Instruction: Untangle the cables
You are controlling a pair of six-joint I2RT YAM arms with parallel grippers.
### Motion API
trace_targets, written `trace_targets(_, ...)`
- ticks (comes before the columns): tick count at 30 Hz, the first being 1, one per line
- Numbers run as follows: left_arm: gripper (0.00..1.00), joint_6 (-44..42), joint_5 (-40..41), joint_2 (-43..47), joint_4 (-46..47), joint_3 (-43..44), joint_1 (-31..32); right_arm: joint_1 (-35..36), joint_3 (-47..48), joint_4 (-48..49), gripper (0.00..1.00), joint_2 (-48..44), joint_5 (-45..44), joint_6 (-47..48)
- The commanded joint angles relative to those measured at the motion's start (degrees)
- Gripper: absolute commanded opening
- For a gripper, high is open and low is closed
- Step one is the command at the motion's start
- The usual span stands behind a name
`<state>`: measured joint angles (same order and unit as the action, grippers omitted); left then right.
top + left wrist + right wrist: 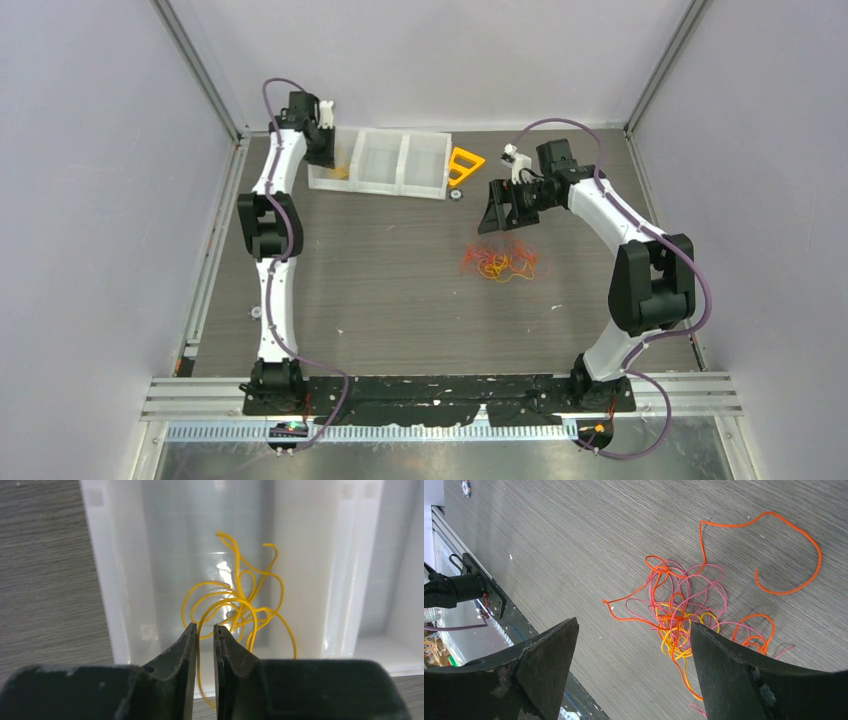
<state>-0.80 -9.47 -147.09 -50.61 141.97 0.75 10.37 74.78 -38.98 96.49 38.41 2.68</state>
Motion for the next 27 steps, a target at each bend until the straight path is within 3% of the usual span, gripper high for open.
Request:
trace_targets(1,0.29,-2.4,0.4,2.0,-0.4,0.8,1.3,-0.2,1.8,0.4,0.88,0.3,1.3,-0.3)
trace_targets(6,0.57,-3.9,2.9,9.9,6.8,-6.4,1.4,-0.2,1.8,0.4,0.88,-0.5,1.3,-0.3)
trace_targets(17,0.88,-8.2,2.8,19.4,7.0,-8.8,1.4,-0.2,1.8,0.5,0.88,-1.7,2.0,-0.5)
trace_targets(23,0.83,-5.8,-2.5,20.8,6.2,-9.9,0.4,-0.2,1.8,0.4,0.88,-2.3,2.3,-0.4)
trace_targets(27,0.56,-0.4,-10.5,21.7,5.9,-12.8,-2.2,-0.2,1.8,0.4,0.88,-2.4,2.4,-0.4)
